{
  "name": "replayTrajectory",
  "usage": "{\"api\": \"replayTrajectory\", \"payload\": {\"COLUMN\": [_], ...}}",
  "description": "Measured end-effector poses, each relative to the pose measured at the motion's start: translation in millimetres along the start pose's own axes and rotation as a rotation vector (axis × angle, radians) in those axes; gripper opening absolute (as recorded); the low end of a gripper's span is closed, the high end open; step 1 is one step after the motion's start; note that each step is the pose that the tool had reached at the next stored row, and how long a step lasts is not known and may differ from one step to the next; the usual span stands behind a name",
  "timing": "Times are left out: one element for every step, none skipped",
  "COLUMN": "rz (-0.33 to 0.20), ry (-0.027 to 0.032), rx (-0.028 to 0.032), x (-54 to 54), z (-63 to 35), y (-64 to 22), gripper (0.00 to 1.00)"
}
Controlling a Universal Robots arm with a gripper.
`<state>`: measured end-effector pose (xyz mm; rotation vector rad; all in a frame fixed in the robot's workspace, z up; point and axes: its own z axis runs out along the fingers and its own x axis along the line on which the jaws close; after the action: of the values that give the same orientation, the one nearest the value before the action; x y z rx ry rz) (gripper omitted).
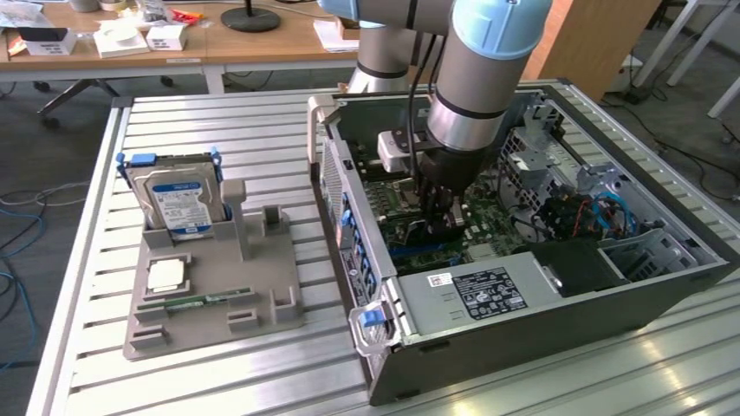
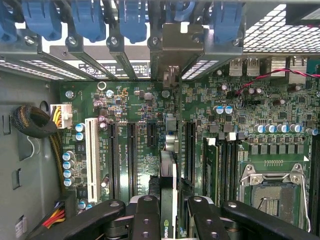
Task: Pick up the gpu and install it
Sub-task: 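Insert the gpu into the slot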
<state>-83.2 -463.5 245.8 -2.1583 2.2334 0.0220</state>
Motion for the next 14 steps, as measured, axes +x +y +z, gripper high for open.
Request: {"api": "replayTrajectory", "payload": {"rz": [0.0, 0.0, 0.0, 0.0, 0.0, 0.0, 0.0, 0.0, 0.0, 0.0, 0.0, 0.0, 0.0, 0.0], "ry": [0.0001, 0.0, 0.0, 0.0, -0.0001, -0.0001, -0.0001, -0.0002, -0.0002, -0.0002, -0.0001, -0.0001, 0.0, -0.0001], "rx": [0.0, 0.0, 0.0, 0.0, 0.0, 0.0, 0.0, 0.0001, 0.0001, 0.0001, 0.0, 0.0, 0.0, 0.0], "x": [0.0, 0.0, 0.0, 0.0, 0.0, 0.0, 0.0, 0.0, 0.0, 0.0, 0.0, 0.0, 0.0, 0.0], "z": [0.2, 0.3, 0.3, 0.3, 0.4, 0.4, 0.5, 0.8, 1.0, 1.0, 1.0, 1.0, 1.0, 1.3], "y": [0.0, 0.0, 0.0, 0.0, 0.0, 0.0, 0.0, 0.0, 0.0, 0.0, 0.0, 0.0, 0.0, 0.0], "gripper": [0.26, 0.26, 0.26, 0.26, 0.26, 0.26, 0.26, 0.26, 0.26, 0.26, 0.26, 0.26, 0.26, 0.26]}}
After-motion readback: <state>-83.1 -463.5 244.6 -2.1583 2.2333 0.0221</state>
